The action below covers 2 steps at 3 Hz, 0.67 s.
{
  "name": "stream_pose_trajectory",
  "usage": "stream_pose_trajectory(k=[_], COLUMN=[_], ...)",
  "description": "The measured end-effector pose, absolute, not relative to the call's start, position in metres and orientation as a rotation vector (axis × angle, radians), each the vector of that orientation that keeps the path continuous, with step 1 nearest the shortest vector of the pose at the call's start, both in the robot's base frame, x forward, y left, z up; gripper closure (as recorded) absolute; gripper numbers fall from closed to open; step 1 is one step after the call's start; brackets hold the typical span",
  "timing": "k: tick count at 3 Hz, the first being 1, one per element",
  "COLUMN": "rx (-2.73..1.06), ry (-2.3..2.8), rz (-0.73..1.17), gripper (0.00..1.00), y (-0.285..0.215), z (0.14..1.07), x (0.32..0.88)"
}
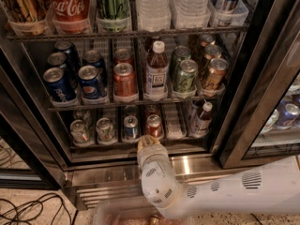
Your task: Pick redbull can from bottom shelf of fridge
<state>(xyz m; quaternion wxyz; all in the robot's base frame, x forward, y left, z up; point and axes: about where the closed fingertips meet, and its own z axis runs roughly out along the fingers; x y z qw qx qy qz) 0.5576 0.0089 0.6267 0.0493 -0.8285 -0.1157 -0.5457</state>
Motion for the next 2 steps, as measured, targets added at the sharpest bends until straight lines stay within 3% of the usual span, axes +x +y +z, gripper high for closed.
stream_pose_trajectory(k=[2], rx=[-2.509], ry=[-0.379], rz=[-1.672], gripper=[1.00], y=[0.0138], z=[0.6272], x=[0.5580])
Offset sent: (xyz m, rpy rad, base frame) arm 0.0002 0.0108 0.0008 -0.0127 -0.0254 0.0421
